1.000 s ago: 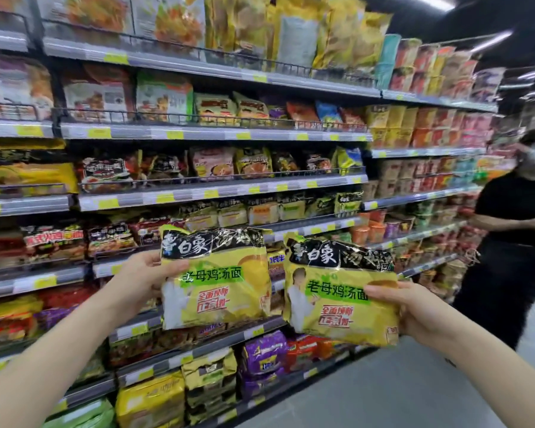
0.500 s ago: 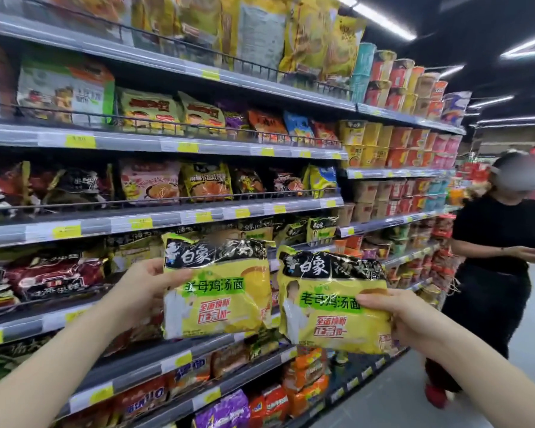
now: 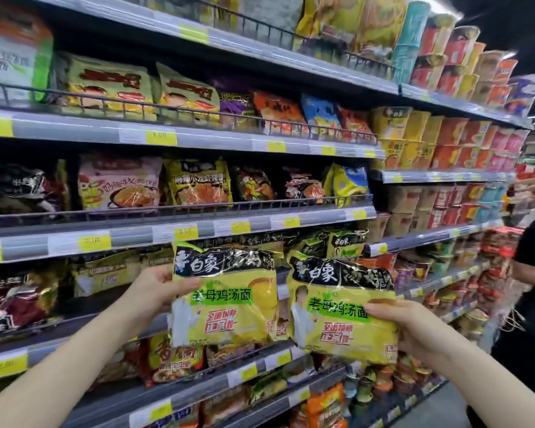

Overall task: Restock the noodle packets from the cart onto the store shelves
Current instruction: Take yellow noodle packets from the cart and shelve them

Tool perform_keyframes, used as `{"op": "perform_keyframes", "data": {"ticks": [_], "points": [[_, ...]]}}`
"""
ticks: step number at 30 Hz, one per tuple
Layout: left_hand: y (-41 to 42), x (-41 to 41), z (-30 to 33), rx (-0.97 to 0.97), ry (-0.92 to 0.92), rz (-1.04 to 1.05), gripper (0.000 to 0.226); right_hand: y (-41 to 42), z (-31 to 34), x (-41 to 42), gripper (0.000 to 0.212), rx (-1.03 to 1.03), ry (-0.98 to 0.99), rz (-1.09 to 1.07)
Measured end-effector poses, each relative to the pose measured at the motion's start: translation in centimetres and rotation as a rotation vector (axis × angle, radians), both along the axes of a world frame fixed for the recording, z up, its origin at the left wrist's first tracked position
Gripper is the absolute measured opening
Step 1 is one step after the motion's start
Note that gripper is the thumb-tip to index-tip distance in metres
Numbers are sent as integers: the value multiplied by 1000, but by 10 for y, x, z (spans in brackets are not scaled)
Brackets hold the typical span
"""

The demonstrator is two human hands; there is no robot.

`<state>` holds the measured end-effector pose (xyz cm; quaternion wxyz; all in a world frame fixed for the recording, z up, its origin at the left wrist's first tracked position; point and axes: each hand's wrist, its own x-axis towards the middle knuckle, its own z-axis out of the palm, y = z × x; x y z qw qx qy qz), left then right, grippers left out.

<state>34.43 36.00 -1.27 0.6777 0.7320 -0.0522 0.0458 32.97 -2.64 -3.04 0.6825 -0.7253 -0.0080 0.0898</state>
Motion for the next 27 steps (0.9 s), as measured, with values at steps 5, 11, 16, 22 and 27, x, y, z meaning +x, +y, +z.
{"op": "perform_keyframes", "data": {"ticks": [5, 11, 16, 22, 27], "points": [[-10, 50, -16, -39, 8, 13, 54, -5, -12, 78, 89, -23, 1, 57], [-21, 113, -38, -39, -14, 111, 81, -19, -21, 175, 93, -37, 4, 157], [-26, 152, -51, -27, -1, 157, 54, -25, -24, 234, 81, -69, 35, 210], [-28, 172, -70, 4, -33, 217, 37, -22, -60, 273, 103, -31, -7, 168], [-18, 183, -98, 40, -86, 307, 44, -9, -79, 287, 65, 3, -134, 84]]}}
